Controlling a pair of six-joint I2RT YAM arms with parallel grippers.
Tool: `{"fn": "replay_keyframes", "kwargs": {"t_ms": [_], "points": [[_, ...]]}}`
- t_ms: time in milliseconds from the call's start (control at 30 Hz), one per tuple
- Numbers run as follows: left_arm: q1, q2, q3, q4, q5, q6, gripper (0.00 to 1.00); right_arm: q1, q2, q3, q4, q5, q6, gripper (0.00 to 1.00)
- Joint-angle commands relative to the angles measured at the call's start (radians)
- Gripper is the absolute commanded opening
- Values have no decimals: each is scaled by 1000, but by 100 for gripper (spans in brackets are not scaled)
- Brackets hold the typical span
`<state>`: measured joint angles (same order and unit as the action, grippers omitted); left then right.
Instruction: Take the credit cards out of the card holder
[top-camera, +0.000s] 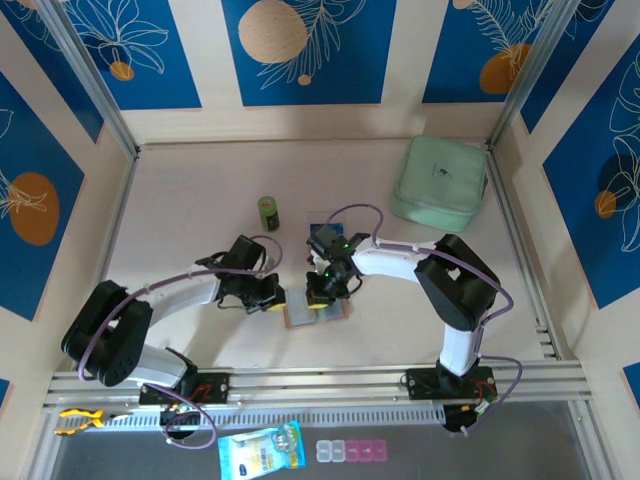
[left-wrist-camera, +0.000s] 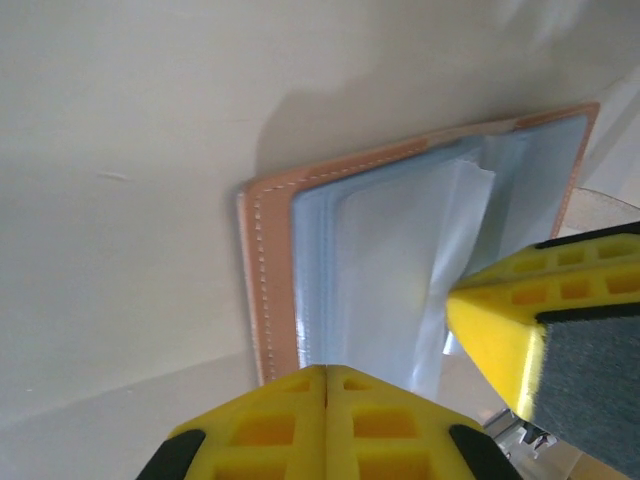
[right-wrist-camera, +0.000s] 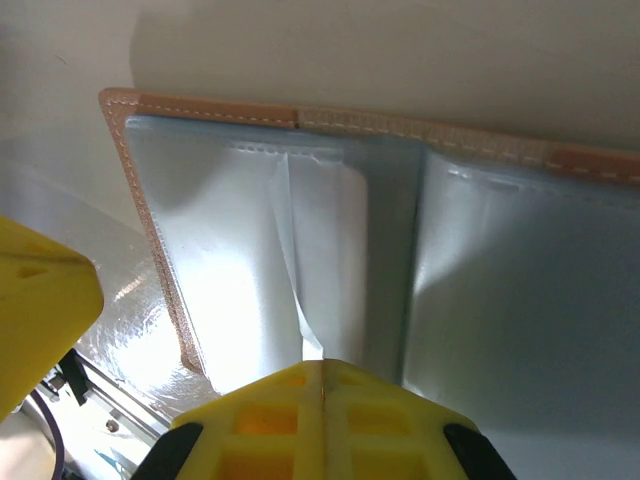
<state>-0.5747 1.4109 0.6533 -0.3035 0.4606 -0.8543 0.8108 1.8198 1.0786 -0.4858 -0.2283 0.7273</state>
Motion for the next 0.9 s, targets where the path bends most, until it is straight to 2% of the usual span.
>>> {"fn": "replay_keyframes", "kwargs": {"t_ms": [0, 867], "points": [[-16, 21, 31, -19, 13, 8, 6, -14, -44, -33, 51, -68, 14, 2], [-61, 82, 101, -75, -71, -30, 6, -131, -101, -243, 347, -281, 49, 0]]}}
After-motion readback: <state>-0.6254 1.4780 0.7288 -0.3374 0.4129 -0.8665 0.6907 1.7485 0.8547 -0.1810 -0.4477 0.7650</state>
